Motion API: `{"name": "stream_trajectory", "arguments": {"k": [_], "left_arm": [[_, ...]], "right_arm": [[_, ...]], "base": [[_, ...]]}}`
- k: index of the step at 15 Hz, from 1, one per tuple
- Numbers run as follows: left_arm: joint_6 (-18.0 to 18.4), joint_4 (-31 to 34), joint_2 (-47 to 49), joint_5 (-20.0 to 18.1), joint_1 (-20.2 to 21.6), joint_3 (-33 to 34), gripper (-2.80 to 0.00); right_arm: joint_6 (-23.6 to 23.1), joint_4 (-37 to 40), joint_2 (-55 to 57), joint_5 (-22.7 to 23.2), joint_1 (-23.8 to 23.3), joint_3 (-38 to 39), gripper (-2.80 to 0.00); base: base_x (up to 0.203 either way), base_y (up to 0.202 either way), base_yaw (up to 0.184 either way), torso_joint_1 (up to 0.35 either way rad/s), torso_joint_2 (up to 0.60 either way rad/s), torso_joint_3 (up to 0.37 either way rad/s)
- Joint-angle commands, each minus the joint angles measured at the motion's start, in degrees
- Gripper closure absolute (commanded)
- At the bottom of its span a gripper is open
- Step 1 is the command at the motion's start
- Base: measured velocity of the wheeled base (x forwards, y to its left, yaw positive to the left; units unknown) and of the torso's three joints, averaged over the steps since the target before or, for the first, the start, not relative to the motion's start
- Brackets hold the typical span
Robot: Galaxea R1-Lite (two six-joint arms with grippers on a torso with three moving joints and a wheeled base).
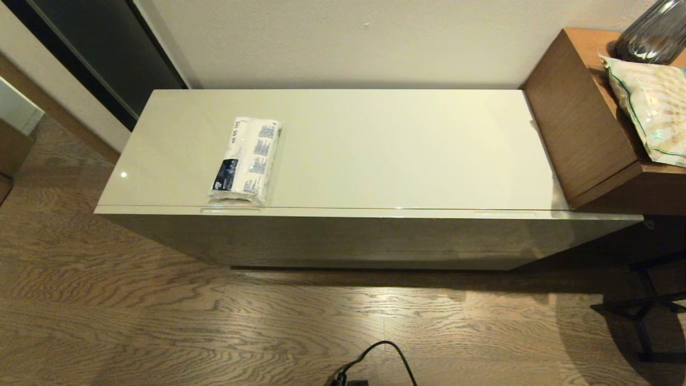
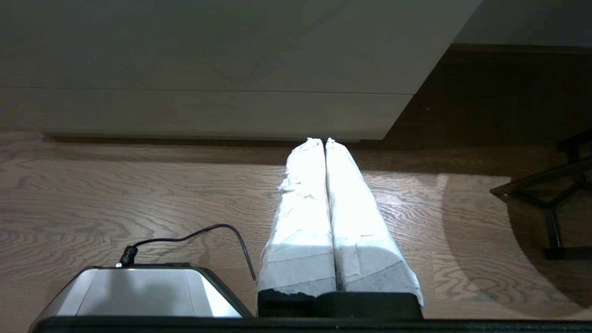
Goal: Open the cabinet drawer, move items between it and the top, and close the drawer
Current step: Open the drawer
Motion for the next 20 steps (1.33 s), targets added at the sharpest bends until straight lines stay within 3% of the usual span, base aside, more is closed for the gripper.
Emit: {"name": "stream_trajectory", "arguments": {"k": [1, 20], "left_arm": [[0.0, 0.0, 0.1, 0.0, 0.0, 0.0, 0.0], [0.0, 0.0, 0.1, 0.0, 0.0, 0.0, 0.0]], "right_arm": [[0.0, 0.0, -0.1, 0.0, 0.0, 0.0, 0.0], [0.0, 0.0, -0.1, 0.0, 0.0, 0.0, 0.0]], "base": [[0.0, 0.0, 0.0, 0.0, 0.0, 0.0], [0.0, 0.0, 0.0, 0.0, 0.0, 0.0]]}}
